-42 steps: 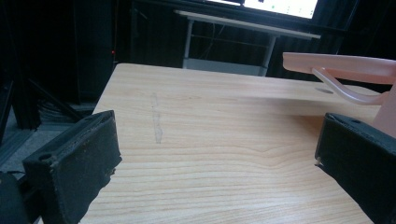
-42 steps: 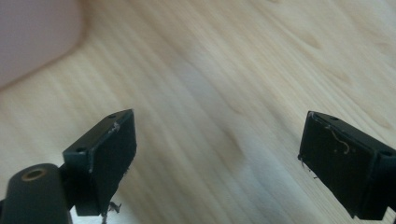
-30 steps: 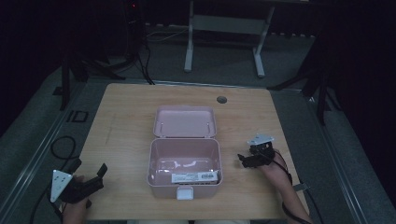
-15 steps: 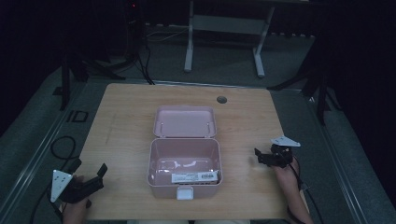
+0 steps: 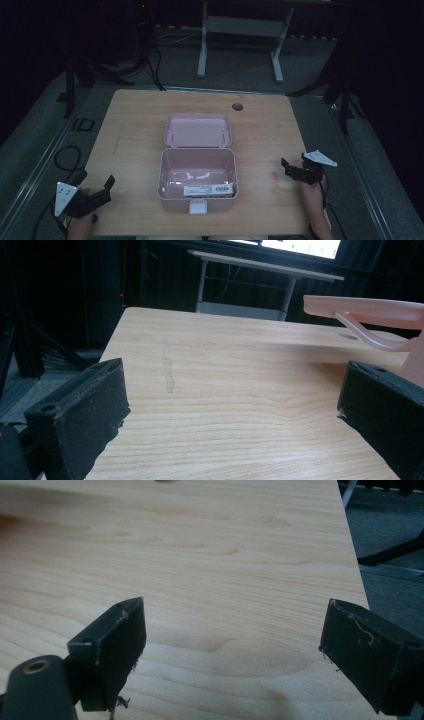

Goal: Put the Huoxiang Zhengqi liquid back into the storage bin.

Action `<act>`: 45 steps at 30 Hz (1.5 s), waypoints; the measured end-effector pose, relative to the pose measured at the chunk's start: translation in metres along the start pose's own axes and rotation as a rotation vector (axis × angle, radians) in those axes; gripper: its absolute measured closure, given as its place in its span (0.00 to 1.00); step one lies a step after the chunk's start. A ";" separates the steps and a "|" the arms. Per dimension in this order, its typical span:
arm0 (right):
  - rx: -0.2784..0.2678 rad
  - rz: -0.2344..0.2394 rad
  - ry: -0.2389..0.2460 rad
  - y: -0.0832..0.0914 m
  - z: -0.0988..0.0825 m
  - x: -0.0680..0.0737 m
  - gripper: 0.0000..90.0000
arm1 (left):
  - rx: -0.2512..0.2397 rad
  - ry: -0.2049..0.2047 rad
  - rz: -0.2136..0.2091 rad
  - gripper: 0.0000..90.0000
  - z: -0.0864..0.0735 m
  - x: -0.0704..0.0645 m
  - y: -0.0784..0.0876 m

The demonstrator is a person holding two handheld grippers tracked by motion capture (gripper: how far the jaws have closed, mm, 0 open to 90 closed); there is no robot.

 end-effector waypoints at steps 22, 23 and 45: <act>-0.022 0.009 -0.092 0.005 -0.005 -0.007 0.12 | -0.002 0.004 0.000 0.00 0.000 0.000 0.000; -0.023 0.009 -0.092 0.005 -0.005 -0.007 0.12 | -0.003 0.004 -0.001 0.00 0.000 0.000 0.000; 0.002 0.040 -0.187 0.003 -0.007 -0.017 0.12 | -0.003 0.009 0.003 0.00 0.000 0.001 0.000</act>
Point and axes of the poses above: each handheld gripper's, and its own axes: y roughly backward along the jaws, z roughly out of its top, x roughly to its left, the point moved 5 cm from there along -y, roughly forward along the jaws, and after that the axes turned 15 degrees about -z, right-handed, at the moved point
